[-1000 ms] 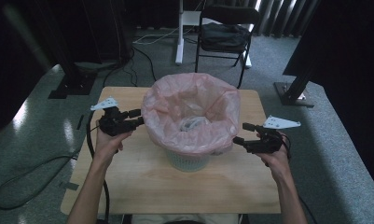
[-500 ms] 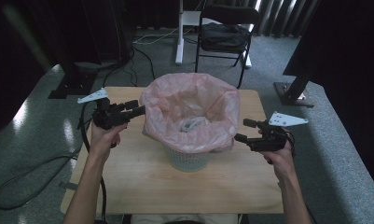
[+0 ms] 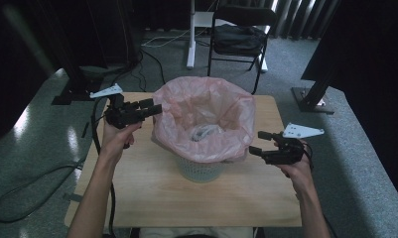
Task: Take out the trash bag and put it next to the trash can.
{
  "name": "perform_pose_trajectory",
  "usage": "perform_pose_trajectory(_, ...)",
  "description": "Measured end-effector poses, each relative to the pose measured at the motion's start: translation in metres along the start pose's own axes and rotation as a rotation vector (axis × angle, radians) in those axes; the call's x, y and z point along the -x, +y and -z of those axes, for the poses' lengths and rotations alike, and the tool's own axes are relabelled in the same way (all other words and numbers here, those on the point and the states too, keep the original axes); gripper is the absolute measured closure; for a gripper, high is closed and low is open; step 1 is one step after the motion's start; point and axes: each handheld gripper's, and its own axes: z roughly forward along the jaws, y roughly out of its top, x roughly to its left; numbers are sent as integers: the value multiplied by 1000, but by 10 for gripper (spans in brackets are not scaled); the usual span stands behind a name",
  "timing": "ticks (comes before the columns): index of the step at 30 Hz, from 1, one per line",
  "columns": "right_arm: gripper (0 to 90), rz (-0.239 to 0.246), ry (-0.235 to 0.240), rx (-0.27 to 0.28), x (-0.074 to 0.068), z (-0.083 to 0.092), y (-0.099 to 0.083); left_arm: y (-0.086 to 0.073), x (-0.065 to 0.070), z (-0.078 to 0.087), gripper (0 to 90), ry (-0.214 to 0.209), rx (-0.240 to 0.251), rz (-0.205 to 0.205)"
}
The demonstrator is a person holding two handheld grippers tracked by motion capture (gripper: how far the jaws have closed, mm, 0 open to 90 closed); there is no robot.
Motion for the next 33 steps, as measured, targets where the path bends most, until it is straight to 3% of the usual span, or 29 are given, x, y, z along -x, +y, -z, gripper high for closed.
perform_pose_trajectory(5,217,-23,-2,-40,-2,-14,-12,1,2,-6,352,-3,-2,19)
perform_pose_trajectory(7,211,-22,1,-41,-5,-21,-14,1,3,-9,388,15,-8,27)
perform_pose_trajectory(13,204,-34,9,36,-10,-24,-6,3,9,-14,647,49,-25,-7)
perform_pose_trajectory(21,200,-65,7,158,-8,-1,2,9,15,-17,838,44,-42,-39)
perform_pose_trajectory(25,200,-71,11,198,-6,6,9,12,18,-18,871,41,-44,-51)
perform_pose_trajectory(33,197,-41,-8,183,-8,2,27,23,31,-23,880,8,-46,-88)
